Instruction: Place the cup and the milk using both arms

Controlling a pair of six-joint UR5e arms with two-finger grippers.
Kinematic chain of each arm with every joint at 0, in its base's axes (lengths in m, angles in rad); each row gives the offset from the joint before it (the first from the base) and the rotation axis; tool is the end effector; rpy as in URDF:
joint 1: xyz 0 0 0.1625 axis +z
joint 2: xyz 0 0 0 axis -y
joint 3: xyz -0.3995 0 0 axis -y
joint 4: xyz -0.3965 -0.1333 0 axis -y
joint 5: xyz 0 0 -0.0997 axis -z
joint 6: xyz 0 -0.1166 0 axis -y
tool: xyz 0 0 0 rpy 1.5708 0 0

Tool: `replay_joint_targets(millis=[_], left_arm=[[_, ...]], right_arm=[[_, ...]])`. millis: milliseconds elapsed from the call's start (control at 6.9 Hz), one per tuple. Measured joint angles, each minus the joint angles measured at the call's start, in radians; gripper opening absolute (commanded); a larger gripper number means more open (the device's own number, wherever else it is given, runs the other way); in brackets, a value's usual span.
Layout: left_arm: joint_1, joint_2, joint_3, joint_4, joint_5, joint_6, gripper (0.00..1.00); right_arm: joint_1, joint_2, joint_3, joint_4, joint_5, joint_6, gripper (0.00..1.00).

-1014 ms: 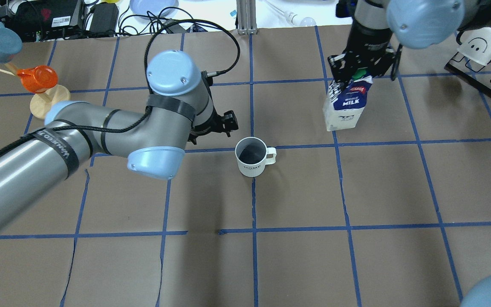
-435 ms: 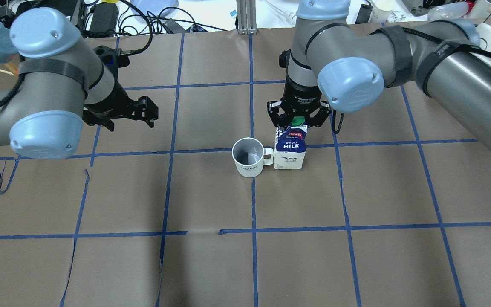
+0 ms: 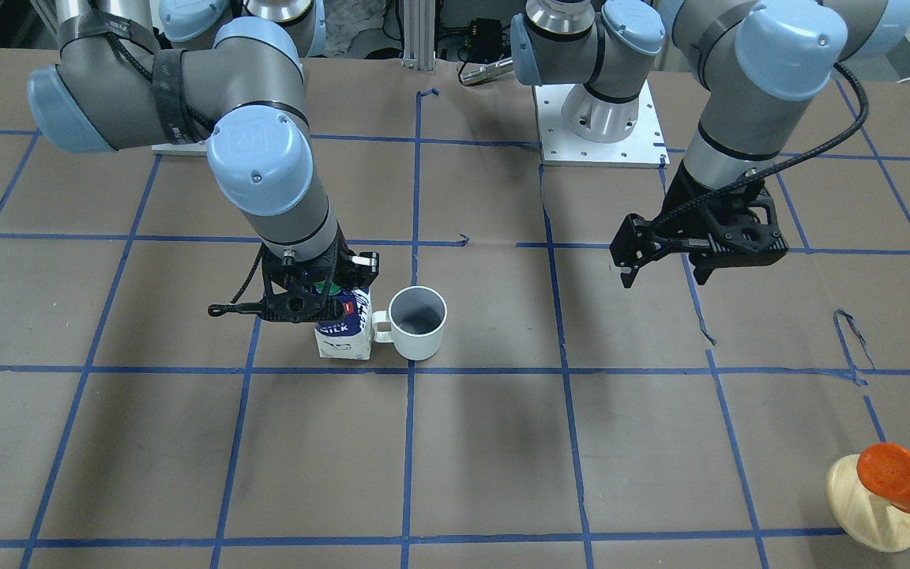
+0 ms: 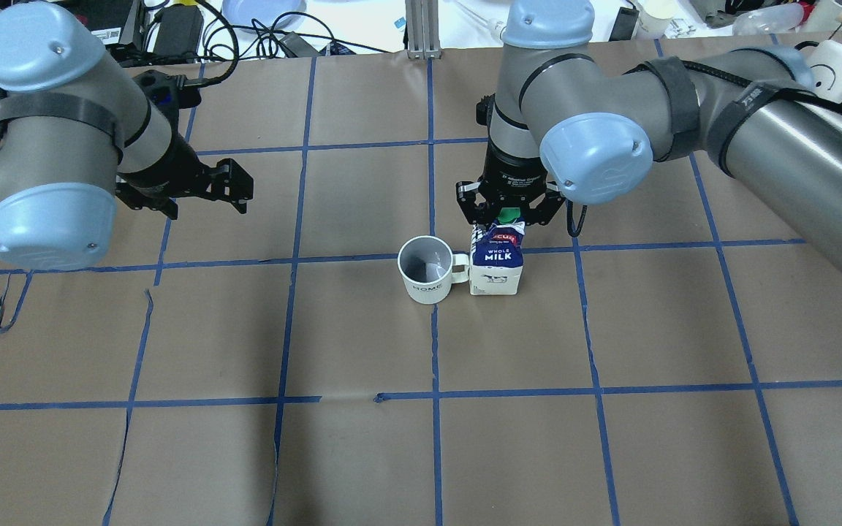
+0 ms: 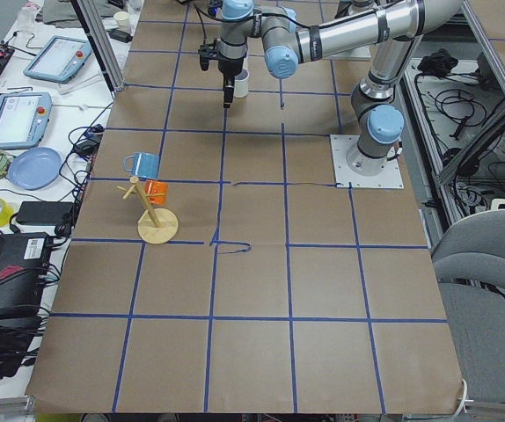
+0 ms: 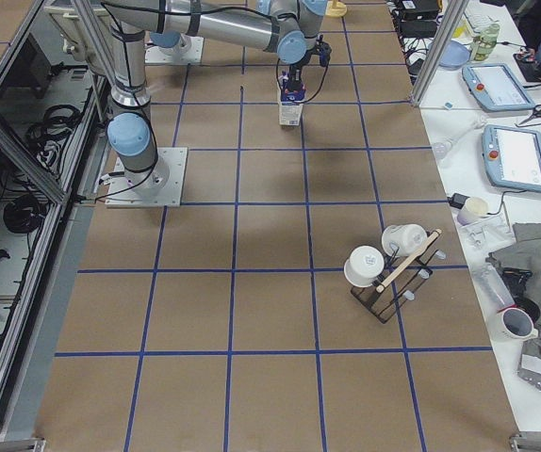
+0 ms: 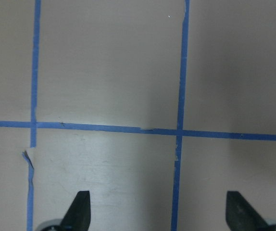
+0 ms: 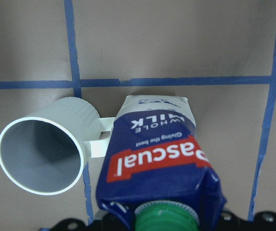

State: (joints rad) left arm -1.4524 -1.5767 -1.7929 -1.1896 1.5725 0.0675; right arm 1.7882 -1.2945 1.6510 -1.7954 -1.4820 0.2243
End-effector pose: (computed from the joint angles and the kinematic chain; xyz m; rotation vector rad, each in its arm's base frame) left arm -0.0725 -0.5171 0.3723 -0.0795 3.1156 -0.2379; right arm 0.2619 -0.5198 0.2802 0.0196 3.0755 0.2281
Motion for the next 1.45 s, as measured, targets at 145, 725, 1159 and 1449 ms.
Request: replay_joint_targets(millis=[145,725,1159,1449], left_arm=[[-0.005,-0.002,0.065,-0.058,0.003,0.011,1.0],[-0.051,-0.022,0.259,-0.232,0.023,-0.005,1.0],[-0.064,-0.026,0.266,-0.243,0.023,-0.042,1.0],[-0.07,-0.028,0.264,-0.244,0.024,-0.052,1.0]], right_arm=[[-0.002,-0.001,-0.002,-0.002,-0.002,-0.003,1.0],[-0.058,-0.085,-0.14,0.031,-0.078,-0.025,1.0],[-0.076,-0.14,-0.298,0.23,-0.094,-0.029,1.0],[-0.084,-0.159,-0.313,0.253,-0.116,-0.029,1.0]])
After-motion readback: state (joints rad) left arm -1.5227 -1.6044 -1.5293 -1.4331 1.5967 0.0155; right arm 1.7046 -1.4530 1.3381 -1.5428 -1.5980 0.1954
